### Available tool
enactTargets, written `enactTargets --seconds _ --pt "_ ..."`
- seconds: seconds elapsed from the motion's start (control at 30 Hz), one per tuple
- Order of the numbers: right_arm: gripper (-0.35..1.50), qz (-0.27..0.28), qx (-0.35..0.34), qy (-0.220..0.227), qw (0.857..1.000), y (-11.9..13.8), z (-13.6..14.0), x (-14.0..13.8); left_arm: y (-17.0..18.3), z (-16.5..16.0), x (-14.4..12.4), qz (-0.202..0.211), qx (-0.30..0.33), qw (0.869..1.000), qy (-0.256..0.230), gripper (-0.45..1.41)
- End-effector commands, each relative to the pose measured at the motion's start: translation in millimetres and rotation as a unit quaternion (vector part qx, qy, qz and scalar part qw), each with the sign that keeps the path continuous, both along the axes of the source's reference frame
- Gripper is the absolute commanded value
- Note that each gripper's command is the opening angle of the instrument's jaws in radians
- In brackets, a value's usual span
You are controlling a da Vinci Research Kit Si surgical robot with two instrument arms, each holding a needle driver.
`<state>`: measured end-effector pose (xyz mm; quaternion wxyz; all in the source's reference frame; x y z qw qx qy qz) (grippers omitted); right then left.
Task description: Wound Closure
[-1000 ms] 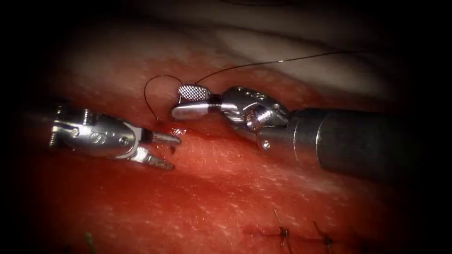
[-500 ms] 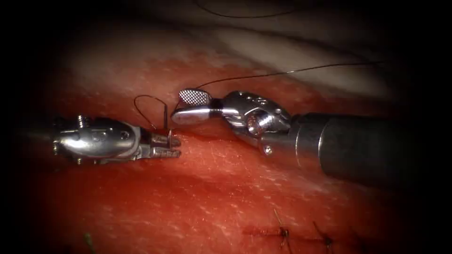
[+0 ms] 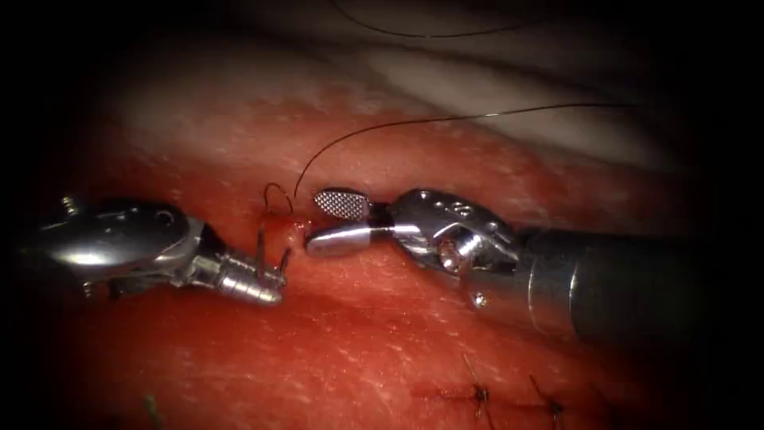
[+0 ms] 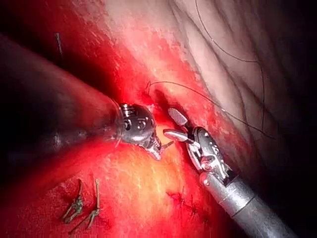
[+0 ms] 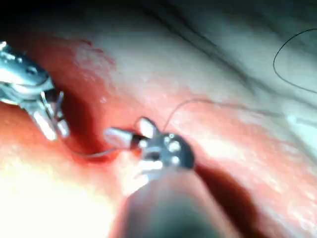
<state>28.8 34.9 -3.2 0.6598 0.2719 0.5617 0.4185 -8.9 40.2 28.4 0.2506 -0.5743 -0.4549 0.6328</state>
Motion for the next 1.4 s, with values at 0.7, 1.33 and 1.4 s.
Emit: enactTargets --seconds 0.7,1.33,1.4 --pt "1.16 -0.060 -0.033 -0.063 0.996 -3.1 7.4 2.4 3.2 -5.7 3.1 -0.048 -0.180 0.982 -0.027 -0.35" --pt "1.13 -0.035 -0.073 -0.064 0.995 -0.1 1.7 5.2 4.1 -8.2 4.7 -0.060 -0.225 0.972 -0.030 -0.35" --pt "1.13 -0.036 -0.073 -0.064 0.995 -0.2 1.7 5.4 4.2 -8.4 4.7 -0.060 -0.227 0.972 -0.030 -0.35"
